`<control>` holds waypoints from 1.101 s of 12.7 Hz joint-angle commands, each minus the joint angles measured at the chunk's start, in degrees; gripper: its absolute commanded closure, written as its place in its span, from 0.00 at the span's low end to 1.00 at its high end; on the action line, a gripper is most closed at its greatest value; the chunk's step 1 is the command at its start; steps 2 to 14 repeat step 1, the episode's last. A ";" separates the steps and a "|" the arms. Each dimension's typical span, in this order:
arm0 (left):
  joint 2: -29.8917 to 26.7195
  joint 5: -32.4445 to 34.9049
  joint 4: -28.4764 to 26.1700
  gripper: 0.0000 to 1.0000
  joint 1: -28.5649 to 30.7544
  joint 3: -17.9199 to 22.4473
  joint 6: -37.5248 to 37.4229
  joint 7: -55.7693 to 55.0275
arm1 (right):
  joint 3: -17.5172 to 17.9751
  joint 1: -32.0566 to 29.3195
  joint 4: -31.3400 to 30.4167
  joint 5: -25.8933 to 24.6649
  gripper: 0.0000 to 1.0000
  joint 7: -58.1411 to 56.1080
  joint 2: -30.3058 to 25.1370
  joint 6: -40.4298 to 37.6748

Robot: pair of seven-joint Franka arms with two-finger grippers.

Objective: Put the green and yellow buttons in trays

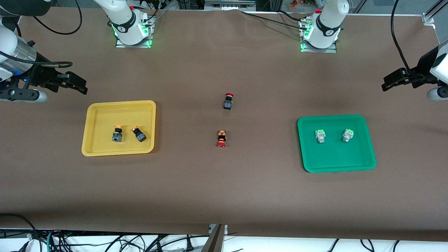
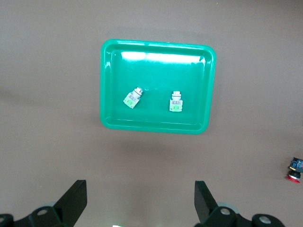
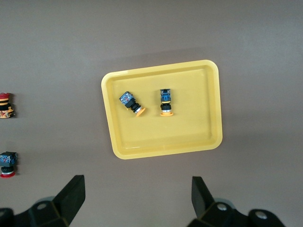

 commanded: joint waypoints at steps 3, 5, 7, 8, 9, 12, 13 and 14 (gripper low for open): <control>1.32 -0.53 0.85 0.00 -0.48 0.22 -0.92 0.37 | 0.74 -0.81 1.32 -0.16 0.01 -0.70 0.33 -1.08; 1.32 -0.53 0.85 0.00 -0.48 0.22 -0.92 0.37 | 0.74 -0.81 1.32 -0.16 0.01 -0.70 0.33 -1.08; 1.32 -0.53 0.85 0.00 -0.48 0.22 -0.92 0.37 | 0.74 -0.81 1.32 -0.16 0.01 -0.70 0.33 -1.08; 1.32 -0.53 0.85 0.00 -0.48 0.22 -0.92 0.37 | 0.74 -0.81 1.32 -0.16 0.01 -0.70 0.33 -1.08; 1.32 -0.53 0.85 0.00 -0.48 0.22 -0.92 0.37 | 0.74 -0.81 1.32 -0.16 0.01 -0.70 0.33 -1.08; 1.32 -0.53 0.85 0.00 -0.48 0.22 -0.92 0.37 | 0.74 -0.81 1.32 -0.16 0.01 -0.70 0.33 -1.08; 1.32 -0.53 0.85 0.00 -0.48 0.22 -0.92 0.37 | 0.74 -0.81 1.32 -0.16 0.01 -0.70 0.33 -1.08; 1.32 -0.53 0.85 0.00 -0.48 0.22 -0.92 0.37 | 0.74 -0.81 1.32 -0.16 0.01 -0.70 0.33 -1.08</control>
